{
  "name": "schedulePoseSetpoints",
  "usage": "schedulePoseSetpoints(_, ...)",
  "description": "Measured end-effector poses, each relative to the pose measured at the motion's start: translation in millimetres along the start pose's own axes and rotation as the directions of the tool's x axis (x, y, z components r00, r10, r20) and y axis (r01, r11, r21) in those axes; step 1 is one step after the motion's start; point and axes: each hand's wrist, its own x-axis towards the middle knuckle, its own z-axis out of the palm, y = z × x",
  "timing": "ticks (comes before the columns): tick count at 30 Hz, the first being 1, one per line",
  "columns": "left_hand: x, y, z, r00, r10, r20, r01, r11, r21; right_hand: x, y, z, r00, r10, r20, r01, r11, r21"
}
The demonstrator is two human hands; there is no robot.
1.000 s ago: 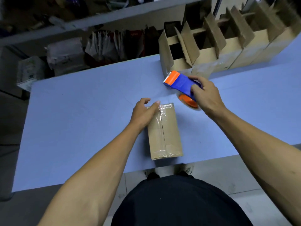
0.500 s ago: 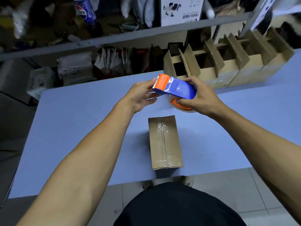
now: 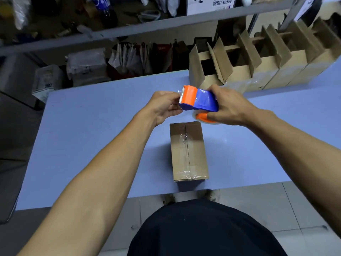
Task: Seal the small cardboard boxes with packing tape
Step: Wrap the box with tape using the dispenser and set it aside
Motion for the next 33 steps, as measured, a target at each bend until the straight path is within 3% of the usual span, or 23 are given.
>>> schedulePoseSetpoints(5, 2, -17, 1, 0.996, 0.034, -0.086, -0.034, 0.999, -0.001, -3, 2, 17, 0.998, -0.058, -0.031, 0.06, 0.995, 0.082)
schedulePoseSetpoints(13, 3, -32, 3, 0.97, 0.138, -0.202, -0.079, 0.958, 0.277, -1, 11, 19, 0.99, -0.143, -0.001, 0.143, 0.99, 0.009)
schedulePoseSetpoints(18, -2, -48, -15, 0.954, 0.074, -0.29, -0.046, 0.994, 0.1, -16, 36, 11, 0.995, -0.098, -0.004, 0.098, 0.995, 0.007)
schedulePoseSetpoints(22, -6, -71, -18, 0.954, 0.038, -0.296, -0.023, 0.998, 0.055, -25, 43, 15, 0.997, -0.064, 0.033, 0.065, 0.997, -0.038)
schedulePoseSetpoints(33, 3, -101, -18, 0.907, 0.078, -0.414, -0.034, 0.993, 0.113, -19, 43, 38, 0.997, -0.04, 0.063, 0.048, 0.991, -0.122)
